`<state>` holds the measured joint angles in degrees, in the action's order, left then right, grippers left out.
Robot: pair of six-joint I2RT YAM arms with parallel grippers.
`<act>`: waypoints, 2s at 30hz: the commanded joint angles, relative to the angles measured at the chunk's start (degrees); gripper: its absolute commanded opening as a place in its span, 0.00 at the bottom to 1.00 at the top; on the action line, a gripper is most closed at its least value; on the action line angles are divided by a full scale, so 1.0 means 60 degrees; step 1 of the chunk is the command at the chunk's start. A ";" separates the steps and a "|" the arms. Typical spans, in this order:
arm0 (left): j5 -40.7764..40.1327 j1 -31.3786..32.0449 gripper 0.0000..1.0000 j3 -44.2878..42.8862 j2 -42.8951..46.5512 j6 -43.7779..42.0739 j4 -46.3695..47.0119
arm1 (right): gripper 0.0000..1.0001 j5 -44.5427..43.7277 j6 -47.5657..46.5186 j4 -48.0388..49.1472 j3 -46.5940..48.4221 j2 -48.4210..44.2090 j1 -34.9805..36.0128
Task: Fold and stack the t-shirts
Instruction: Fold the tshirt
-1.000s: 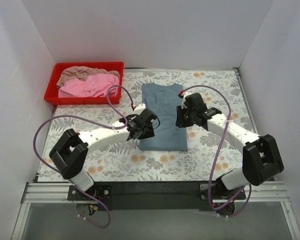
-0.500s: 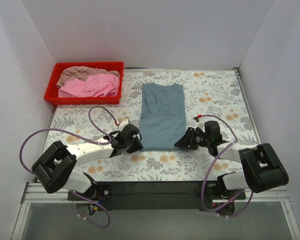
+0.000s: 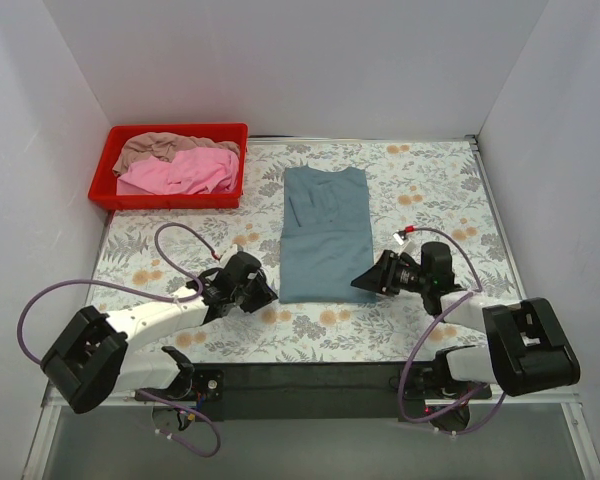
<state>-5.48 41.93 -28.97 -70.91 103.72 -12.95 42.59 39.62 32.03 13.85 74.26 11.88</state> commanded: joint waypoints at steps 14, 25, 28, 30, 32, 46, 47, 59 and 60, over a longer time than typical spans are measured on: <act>-0.0640 -0.0016 0.31 -0.0357 0.1287 -0.0734 -0.0610 | 0.59 -0.0489 0.3036 0.5766 0.2116 0.5343 0.4040; -0.0523 -0.0016 0.31 -0.0986 0.0731 -0.1026 -0.0566 | 0.58 -0.1005 0.2363 0.4081 0.1969 0.4149 0.3661; -0.0654 -0.0016 0.31 -0.1513 0.0424 -0.1158 -0.0566 | 0.58 -0.0654 0.2377 0.4036 0.2057 0.3416 0.3076; -0.0815 -0.0031 0.31 -0.1820 0.0059 -0.1348 -0.0318 | 0.58 -0.0448 0.2362 0.4022 0.2203 0.3137 0.2577; -0.1064 -0.0104 0.31 -0.2275 -0.0279 -0.1729 0.0251 | 0.58 -0.0258 0.2333 0.4007 0.2466 0.3150 0.2065; 0.0574 -0.1904 0.24 -0.4414 -0.5200 -0.2434 0.4237 | 0.58 0.0007 0.2039 0.4665 0.3962 0.6062 -0.0206; 0.0692 -0.1993 0.22 -0.4415 -0.5666 -0.2332 0.4325 | 0.58 -0.0023 0.2112 0.4811 0.3947 0.6254 -0.0294; 0.0622 -0.2374 0.21 -0.3697 -0.5073 -0.2285 0.4401 | 0.54 -0.0388 0.2965 0.6194 0.2688 0.5879 -0.0896; 0.0475 -0.2374 0.22 -0.3668 -0.4795 -0.2389 0.4298 | 0.54 -0.0433 0.2745 0.5682 0.2702 0.5556 -0.0896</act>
<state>0.93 27.92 -51.88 -106.17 91.55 15.25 41.58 58.22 68.01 30.74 113.27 6.90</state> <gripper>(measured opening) 0.218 0.541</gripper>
